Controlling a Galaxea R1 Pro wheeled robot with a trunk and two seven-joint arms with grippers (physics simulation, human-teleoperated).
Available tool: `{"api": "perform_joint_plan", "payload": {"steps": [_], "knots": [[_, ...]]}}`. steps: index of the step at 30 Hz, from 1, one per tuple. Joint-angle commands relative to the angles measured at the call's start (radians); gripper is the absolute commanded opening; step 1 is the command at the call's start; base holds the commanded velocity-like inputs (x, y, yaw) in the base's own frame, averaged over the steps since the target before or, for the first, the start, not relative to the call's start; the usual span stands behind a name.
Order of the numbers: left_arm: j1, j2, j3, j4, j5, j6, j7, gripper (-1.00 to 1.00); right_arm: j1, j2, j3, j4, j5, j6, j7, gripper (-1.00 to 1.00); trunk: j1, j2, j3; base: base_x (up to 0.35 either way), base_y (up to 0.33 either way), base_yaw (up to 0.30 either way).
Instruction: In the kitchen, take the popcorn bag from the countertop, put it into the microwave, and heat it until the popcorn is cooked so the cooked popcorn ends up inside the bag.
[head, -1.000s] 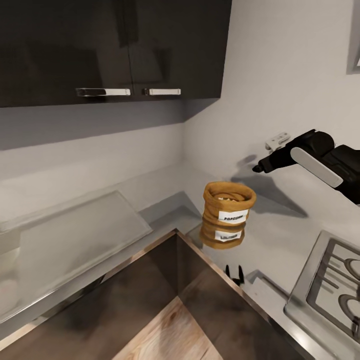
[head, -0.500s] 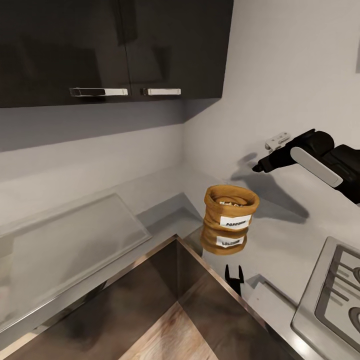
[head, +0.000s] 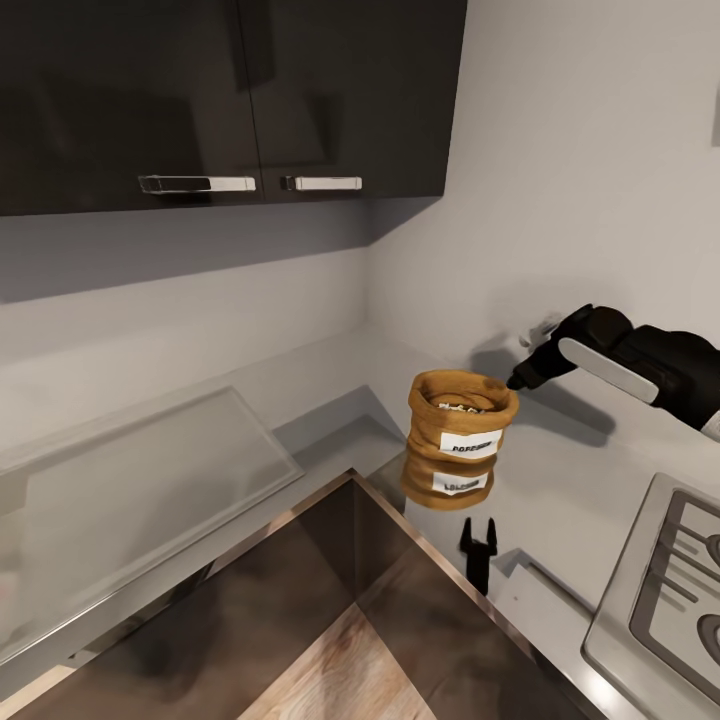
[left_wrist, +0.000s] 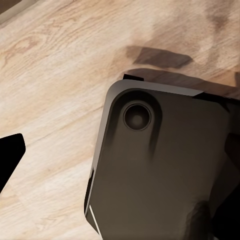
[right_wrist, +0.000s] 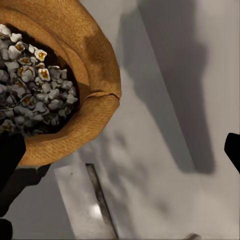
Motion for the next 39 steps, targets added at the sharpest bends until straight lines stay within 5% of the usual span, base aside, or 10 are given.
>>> {"api": "perform_joint_plan", "payload": {"steps": [1, 18, 27, 31, 33, 35, 37, 39], "knots": [[0.000, 0.000, 0.002, 0.000, 0.001, -0.002, 0.000, 1.00, -0.002, 0.000, 0.007, -0.002, -0.016, 0.000, -0.010, 1.00, 0.000, -0.001, -0.001, 0.000, 0.000, 0.000], [0.000, 0.000, 0.002, 0.000, 0.001, -0.002, 0.000, 1.00, -0.002, 0.018, 0.009, 0.092, -0.019, 0.000, -0.010, 1.00, 0.000, -0.001, -0.001, 0.000, 0.000, 0.000], [0.000, 0.001, 0.003, 0.000, 0.001, -0.002, -0.001, 1.00, -0.002, 0.137, 0.007, 0.200, -0.007, 0.000, -0.002, 1.00, 0.000, -0.001, -0.001, 0.000, 0.000, 0.000], [0.000, 0.001, 0.003, 0.000, 0.001, -0.002, -0.001, 1.00, -0.002, 0.144, 0.009, 0.284, 0.014, 0.000, 0.061, 1.00, 0.000, -0.001, -0.001, 0.000, 0.000, 0.000], [0.000, 0.001, 0.003, 0.000, 0.001, -0.002, -0.001, 1.00, -0.002, 0.156, 0.011, 0.349, 0.115, 0.000, 0.177, 1.00, 0.000, -0.001, -0.001, 0.000, 0.000, 0.000], [0.000, 0.001, 0.003, 0.000, 0.001, -0.002, -0.001, 1.00, -0.002, 0.165, 0.011, 0.411, 0.308, 0.000, 0.361, 1.00, 0.000, -0.001, -0.001, 0.000, 0.000, 0.000], [0.000, 0.001, 0.003, 0.000, 0.001, -0.002, -0.001, 1.00, -0.004, 0.186, 0.010, 0.476, 0.488, -0.084, 0.543, 1.00, 0.000, -0.001, -0.001, 0.000, 0.000, 0.000], [0.000, 0.001, 0.003, 0.000, 0.001, -0.002, -0.001, 1.00, -0.006, 0.209, 0.009, 0.531, 0.610, -0.159, 0.664, 1.00, 0.000, -0.001, -0.001, 0.000, 0.000, 0.000]]}}
